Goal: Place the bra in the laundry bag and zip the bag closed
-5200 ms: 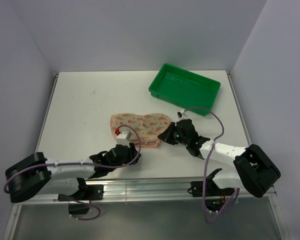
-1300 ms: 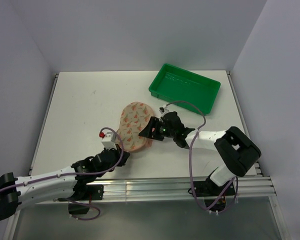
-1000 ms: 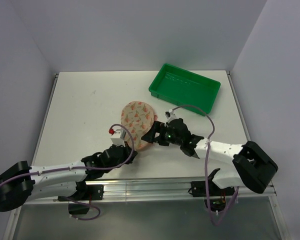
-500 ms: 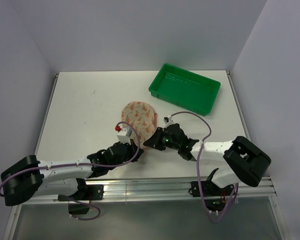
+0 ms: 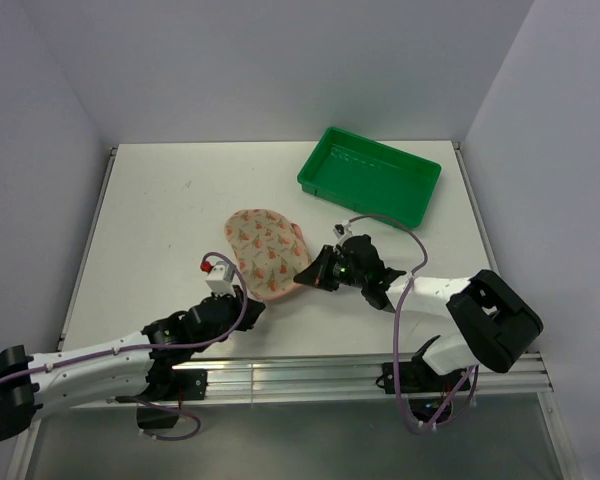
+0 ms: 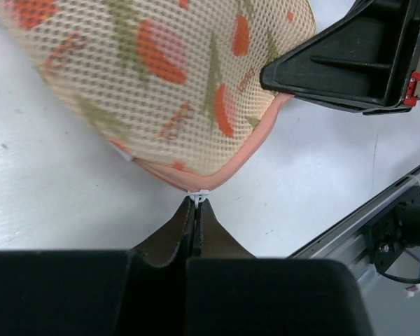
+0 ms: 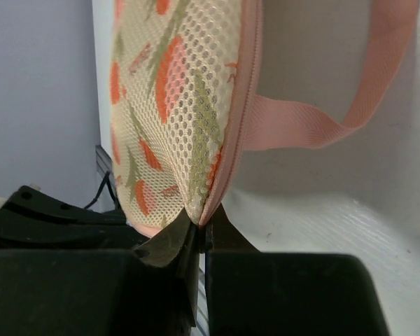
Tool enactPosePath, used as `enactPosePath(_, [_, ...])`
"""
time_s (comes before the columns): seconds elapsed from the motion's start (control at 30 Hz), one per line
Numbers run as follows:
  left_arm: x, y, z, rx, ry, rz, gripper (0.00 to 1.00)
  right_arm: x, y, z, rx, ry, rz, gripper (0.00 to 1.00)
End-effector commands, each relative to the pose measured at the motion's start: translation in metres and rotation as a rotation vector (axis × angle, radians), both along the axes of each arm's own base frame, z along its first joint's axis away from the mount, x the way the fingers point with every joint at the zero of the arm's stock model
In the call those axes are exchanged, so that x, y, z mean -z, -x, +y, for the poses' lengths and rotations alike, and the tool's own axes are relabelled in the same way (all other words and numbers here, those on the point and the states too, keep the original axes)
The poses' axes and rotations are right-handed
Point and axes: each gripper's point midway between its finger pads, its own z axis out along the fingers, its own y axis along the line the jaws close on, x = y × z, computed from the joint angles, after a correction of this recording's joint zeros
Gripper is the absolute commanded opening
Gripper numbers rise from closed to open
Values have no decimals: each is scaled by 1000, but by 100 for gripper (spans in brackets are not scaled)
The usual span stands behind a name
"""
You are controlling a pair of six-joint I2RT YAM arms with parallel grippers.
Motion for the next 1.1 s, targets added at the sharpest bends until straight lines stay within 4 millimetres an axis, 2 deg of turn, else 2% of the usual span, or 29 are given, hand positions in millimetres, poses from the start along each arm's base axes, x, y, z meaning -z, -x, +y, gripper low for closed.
enactPosePath(0.0, [17,6,23,-51,-61,44,0,-2,-44,-23,103,97,-101,0])
enactPosePath(0.03, [16,6,23,-50,-59,42,0,-4,-44,-20,86,98,-104,6])
enactPosePath(0.07, [14,5,21,-46,-52,38,0,-7,-42,-14,65,92,-104,37])
enactPosePath(0.1, [11,4,17,-37,-48,31,0,-8,-38,-10,47,89,-104,56])
enactPosePath(0.17, [2,0,6,-24,-19,12,0,-9,-22,1,6,83,-104,84])
enactPosePath(0.23, [-5,-3,-8,1,-6,3,0,-10,-11,7,0,58,-94,89])
enactPosePath(0.27, [-7,-4,-13,10,1,0,0,-4,2,9,-13,54,-77,91])
enactPosePath(0.3, [-10,-5,-22,32,13,-6,0,-10,5,14,-5,6,-70,91])
enactPosePath(0.37, [-12,-6,-29,49,22,-10,0,-1,19,19,-21,-9,-38,91])
enactPosePath(0.4, [-11,-7,-33,58,15,-9,0,-3,20,23,-23,-30,-29,91])
enactPosePath(0.5, [-14,-7,-41,78,29,-16,0,-1,26,33,-43,-48,-9,89])
enactPosePath(0.57, [-15,-7,-45,88,37,-19,0,-3,23,39,-50,-58,-4,82])
enactPosePath(0.63, [-13,-7,-46,94,33,-15,0,-5,21,43,-51,-65,-4,79])
enactPosePath(0.67, [-11,-6,-47,99,32,-12,0,-6,19,44,-47,-68,-9,58])
enactPosePath(0.73, [-6,-5,-43,98,11,-6,0,-8,12,41,-15,-68,-23,32])
enactPosePath(0.77, [-2,-4,-40,94,-3,0,0,-7,9,39,-6,-60,-26,11])
enactPosePath(0.8, [3,-3,-35,87,-22,3,0,-4,6,35,5,-48,-26,4])
enactPosePath(0.87, [12,-1,-26,76,-46,15,0,0,-4,24,25,-39,-24,0])
enactPosePath(1.07, [32,0,4,-11,-133,58,0,12,-22,-6,68,18,-29,0])
